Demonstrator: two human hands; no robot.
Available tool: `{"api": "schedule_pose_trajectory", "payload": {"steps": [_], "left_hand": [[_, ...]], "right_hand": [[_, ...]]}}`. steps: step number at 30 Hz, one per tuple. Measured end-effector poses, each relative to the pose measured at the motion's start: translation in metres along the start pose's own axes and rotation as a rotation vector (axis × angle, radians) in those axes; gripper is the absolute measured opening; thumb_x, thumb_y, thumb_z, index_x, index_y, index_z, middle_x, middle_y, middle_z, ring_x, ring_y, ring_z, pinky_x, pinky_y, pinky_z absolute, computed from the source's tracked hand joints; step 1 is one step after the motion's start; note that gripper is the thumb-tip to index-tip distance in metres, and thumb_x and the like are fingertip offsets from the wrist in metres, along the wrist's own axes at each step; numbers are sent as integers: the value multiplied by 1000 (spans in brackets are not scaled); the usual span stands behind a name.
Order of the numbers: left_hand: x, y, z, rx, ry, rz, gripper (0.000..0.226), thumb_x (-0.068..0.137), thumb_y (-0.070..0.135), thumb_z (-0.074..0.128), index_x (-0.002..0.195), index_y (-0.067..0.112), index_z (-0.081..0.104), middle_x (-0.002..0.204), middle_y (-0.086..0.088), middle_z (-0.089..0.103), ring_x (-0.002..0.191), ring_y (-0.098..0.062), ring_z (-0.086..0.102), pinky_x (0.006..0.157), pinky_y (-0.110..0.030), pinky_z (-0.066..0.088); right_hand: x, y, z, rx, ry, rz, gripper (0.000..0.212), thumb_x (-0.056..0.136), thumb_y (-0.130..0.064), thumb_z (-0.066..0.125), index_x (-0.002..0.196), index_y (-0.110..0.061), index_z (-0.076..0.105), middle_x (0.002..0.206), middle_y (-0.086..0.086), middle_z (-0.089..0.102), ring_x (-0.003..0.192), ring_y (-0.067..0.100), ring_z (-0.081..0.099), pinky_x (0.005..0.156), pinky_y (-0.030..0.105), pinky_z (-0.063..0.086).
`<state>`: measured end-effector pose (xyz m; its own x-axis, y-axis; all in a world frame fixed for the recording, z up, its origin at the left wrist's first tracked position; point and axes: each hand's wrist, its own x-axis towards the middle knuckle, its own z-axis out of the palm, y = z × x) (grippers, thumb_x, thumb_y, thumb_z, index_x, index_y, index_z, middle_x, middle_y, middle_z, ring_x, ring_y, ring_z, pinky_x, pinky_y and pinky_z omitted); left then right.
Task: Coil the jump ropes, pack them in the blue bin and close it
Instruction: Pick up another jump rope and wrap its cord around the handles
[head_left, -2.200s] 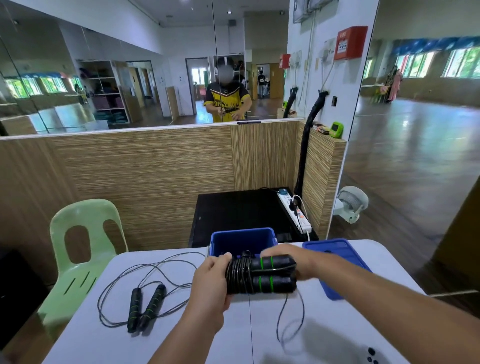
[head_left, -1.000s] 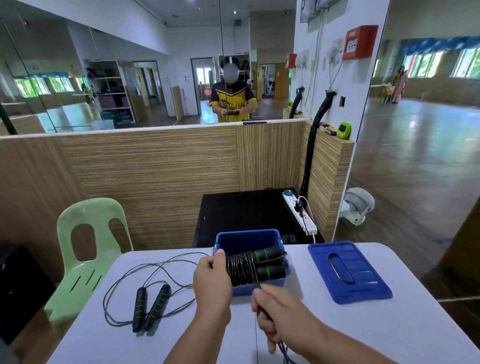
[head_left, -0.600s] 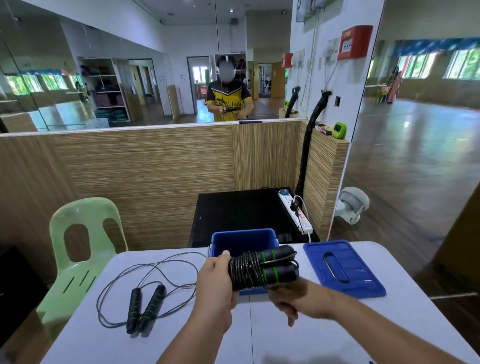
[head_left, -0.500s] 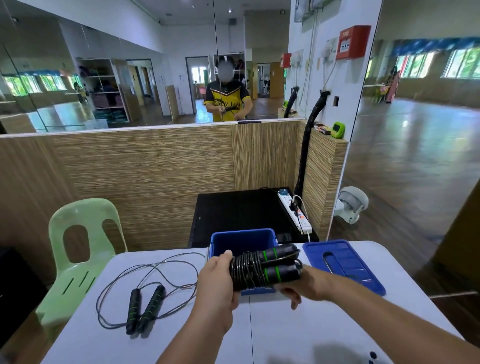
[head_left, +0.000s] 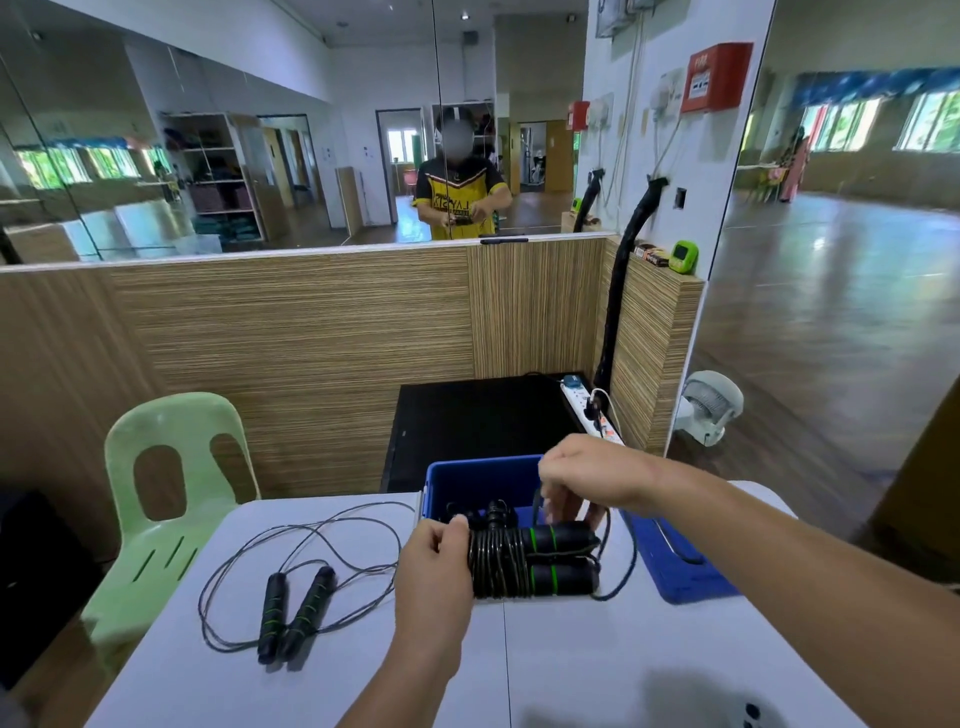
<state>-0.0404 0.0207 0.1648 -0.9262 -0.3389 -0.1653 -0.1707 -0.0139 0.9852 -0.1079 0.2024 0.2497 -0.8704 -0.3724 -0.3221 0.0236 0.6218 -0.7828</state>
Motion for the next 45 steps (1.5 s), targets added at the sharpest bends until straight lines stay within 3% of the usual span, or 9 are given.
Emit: {"api": "schedule_pose_trajectory", "payload": {"steps": [6, 10, 15, 18, 20, 24, 33, 38, 45], "left_hand": [[10, -8, 5, 3, 119, 10, 34, 102, 33, 53, 77, 10, 49, 68, -4, 52, 62, -20, 43, 57, -35, 35], [13, -14, 13, -65, 148, -49, 32, 101, 36, 53, 82, 10, 54, 75, -9, 60, 66, -24, 50, 57, -36, 37], [8, -16, 15, -16, 123, -9, 33, 102, 40, 48, 85, 12, 56, 79, -11, 66, 65, -26, 58, 54, -38, 46], [5, -19, 7, 241, 57, 234, 32, 103, 48, 41, 86, 27, 56, 80, 4, 67, 73, -17, 64, 65, -47, 58], [7, -19, -4, 466, -35, 559, 25, 99, 57, 41, 104, 41, 59, 101, 18, 66, 96, -2, 60, 80, -37, 55], [22, -11, -22, 1151, -371, 1042, 66, 87, 81, 42, 148, 59, 29, 145, 13, 49, 130, -13, 46, 103, -34, 42], [37, 10, -27, 1353, -592, 1108, 60, 94, 72, 23, 149, 69, -1, 138, -1, 43, 106, -23, 54, 80, -38, 54], [40, 5, -27, 1371, -578, 1088, 59, 91, 73, 15, 150, 65, 9, 134, -1, 47, 104, -24, 56, 79, -38, 55], [41, 0, -23, 1377, -520, 1097, 57, 91, 75, 11, 147, 64, 8, 132, -1, 50, 100, -25, 59, 73, -39, 58]], "right_hand": [[-2, 17, 36, 109, 216, -103, 21, 96, -21, 55, 75, -17, 57, 82, 0, 66, 79, 13, 61, 79, 40, 51], [-1, 29, 60, 148, 469, -236, 29, 102, -20, 51, 73, -22, 48, 64, -7, 56, 54, 3, 52, 53, 21, 47], [7, 43, 67, -119, 612, -319, 28, 104, -24, 45, 77, -20, 45, 60, -4, 53, 55, 9, 50, 51, 20, 36], [9, 47, 66, -138, 625, -317, 27, 104, -24, 44, 77, -19, 45, 62, -2, 54, 56, 11, 52, 51, 21, 40], [8, 49, 64, -144, 638, -314, 27, 104, -24, 45, 77, -19, 46, 63, 0, 56, 59, 13, 54, 53, 24, 41], [8, 48, 63, -137, 610, -287, 26, 103, -28, 45, 78, -22, 48, 68, 1, 60, 63, 14, 57, 56, 29, 43], [0, 37, 54, -90, 474, -208, 30, 102, -30, 47, 73, -25, 50, 72, -5, 60, 67, 10, 57, 66, 33, 47], [-4, 22, 43, -511, 430, -202, 27, 101, -42, 45, 77, -32, 55, 89, -10, 52, 91, 12, 51, 72, 31, 39], [-12, 6, 39, -380, 371, -126, 37, 102, -35, 48, 73, -16, 63, 72, -1, 63, 68, 12, 58, 58, 26, 36]]}}
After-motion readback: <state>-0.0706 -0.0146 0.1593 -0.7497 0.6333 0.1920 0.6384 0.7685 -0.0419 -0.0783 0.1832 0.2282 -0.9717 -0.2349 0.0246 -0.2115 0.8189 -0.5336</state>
